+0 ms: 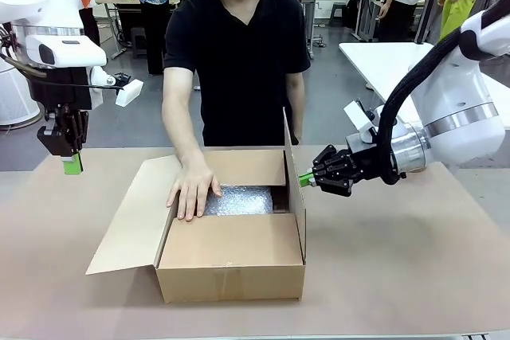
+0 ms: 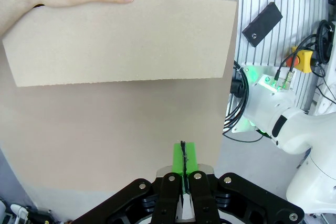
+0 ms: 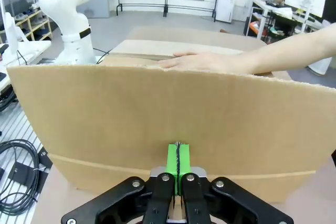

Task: Wrap the clocks to prevent damage.
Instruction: Push the right (or left) flap of the Package Box to close it.

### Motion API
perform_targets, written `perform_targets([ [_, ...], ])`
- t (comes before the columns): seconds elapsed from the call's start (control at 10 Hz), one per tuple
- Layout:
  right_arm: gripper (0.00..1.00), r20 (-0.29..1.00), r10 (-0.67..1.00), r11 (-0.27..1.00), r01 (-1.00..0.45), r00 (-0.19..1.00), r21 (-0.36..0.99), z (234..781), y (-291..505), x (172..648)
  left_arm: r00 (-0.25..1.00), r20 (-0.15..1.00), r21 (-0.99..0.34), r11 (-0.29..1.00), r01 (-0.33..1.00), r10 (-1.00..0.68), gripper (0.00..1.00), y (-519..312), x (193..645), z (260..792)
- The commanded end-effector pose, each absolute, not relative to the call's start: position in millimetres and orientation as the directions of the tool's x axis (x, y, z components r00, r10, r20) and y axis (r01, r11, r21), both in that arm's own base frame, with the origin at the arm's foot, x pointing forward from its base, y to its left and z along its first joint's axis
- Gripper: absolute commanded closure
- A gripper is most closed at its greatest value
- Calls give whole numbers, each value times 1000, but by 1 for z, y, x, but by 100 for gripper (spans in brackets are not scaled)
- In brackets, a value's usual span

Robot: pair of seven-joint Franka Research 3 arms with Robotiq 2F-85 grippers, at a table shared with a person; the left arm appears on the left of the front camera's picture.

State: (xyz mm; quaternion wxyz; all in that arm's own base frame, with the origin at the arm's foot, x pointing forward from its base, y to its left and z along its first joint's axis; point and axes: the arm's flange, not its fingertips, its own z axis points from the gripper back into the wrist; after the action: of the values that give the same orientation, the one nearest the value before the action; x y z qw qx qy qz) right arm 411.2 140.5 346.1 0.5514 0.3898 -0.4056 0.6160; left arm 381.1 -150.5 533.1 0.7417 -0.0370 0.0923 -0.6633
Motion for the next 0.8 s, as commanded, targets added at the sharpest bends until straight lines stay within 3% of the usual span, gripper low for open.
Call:
perform_targets([
  [0.0, 99, 931, 352, -28, -996, -92, -88, 340, 154, 411, 104, -84, -188, 118, 975, -991, 100, -151, 381, 536],
  [0.7, 99, 920, 385, -52, -997, -68, -51, 323, 179, 418, 104, -84, -188, 118, 975, -991, 100, -151, 381, 536],
])
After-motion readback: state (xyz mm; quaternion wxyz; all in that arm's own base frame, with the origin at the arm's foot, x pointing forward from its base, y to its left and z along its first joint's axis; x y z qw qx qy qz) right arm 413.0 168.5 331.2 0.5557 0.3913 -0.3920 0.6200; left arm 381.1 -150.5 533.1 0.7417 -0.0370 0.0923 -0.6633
